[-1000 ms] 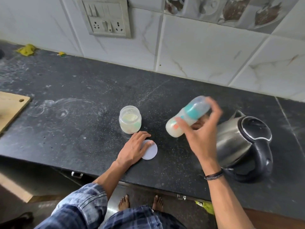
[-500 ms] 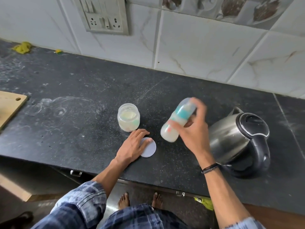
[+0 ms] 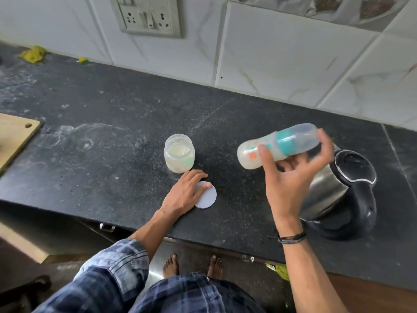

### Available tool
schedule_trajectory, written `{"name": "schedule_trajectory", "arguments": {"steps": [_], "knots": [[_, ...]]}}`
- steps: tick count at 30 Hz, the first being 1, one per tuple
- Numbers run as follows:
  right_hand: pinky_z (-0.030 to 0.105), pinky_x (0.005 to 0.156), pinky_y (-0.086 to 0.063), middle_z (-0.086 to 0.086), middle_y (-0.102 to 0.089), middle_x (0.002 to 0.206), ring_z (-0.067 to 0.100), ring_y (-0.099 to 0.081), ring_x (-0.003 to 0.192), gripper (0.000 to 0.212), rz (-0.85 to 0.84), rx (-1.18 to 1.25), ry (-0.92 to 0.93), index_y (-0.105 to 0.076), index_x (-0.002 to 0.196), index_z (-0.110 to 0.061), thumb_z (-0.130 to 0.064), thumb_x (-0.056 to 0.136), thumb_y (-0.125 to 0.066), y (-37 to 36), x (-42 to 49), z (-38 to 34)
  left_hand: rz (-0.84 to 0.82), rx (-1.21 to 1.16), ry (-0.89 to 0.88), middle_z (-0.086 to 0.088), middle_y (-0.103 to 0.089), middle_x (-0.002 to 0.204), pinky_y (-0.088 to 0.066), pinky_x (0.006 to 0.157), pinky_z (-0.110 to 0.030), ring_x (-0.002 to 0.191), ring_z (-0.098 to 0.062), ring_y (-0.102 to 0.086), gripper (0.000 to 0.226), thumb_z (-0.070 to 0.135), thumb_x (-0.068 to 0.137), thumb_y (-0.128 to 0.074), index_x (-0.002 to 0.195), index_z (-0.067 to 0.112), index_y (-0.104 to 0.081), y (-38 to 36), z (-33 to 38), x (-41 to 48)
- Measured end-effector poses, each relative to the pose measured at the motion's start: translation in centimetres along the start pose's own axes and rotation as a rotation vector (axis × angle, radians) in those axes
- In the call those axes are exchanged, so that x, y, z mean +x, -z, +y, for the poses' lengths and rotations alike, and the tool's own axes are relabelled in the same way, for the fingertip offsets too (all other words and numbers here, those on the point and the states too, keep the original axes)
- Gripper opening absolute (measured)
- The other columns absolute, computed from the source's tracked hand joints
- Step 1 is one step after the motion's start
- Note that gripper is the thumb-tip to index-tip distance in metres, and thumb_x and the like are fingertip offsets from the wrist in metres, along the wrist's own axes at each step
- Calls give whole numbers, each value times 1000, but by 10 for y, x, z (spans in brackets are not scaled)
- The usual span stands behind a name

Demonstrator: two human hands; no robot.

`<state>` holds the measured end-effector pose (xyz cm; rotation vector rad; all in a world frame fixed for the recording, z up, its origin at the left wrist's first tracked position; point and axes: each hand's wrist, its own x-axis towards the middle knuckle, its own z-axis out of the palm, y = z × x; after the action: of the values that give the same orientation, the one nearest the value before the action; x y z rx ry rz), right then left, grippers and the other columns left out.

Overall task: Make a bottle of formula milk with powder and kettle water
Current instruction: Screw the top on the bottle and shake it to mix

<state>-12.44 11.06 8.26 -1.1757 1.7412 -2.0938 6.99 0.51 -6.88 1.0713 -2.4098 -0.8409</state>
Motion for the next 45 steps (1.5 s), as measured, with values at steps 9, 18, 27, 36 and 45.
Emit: {"name": "schedule_trajectory", "arguments": {"steps": [9,18,27,36,45], "knots": [[29,75,-62,-26,-58,136,20,-72,111,88,-203,-77,-4,-34,144,-39,-27,80,-93,3,0,7,6,-4,-3,7,-54,135,-36,104,-25,124,-12,-46,48,51,103,-43,132,17,-59,-2,-2,1],[38,83,-55,-22,-53,132,16,-59,106,87,-510,-656,-55,-27,144,-53,-33,83,-86,8,-7,67,21,2,-20,8,-54,135,-33,104,-20,124,-10,-46,45,50,104,-46,132,17,-59,-5,-5,1],[45,91,-56,-7,-55,144,20,-58,123,88,-488,-660,-129,-26,146,-52,-35,83,-86,10,-29,88,21,-14,-22,8,-54,134,-36,105,-25,124,-11,-46,59,62,101,-35,132,18,-59,-5,-4,0],[34,86,-54,-15,-56,148,18,-64,120,101,-405,-595,-133,-19,152,-55,-47,78,-88,-4,-32,88,19,-9,-13,8,-54,135,-39,105,-28,125,-11,-46,56,60,102,-38,132,18,-59,-5,-3,0],[27,100,-54,-2,-36,152,7,-55,131,94,156,79,143,-15,153,-16,-6,89,-83,-4,13,10,32,5,-17,8,-54,134,-36,105,-25,125,-11,-46,48,53,104,-44,131,18,-60,-5,-5,0]]}}
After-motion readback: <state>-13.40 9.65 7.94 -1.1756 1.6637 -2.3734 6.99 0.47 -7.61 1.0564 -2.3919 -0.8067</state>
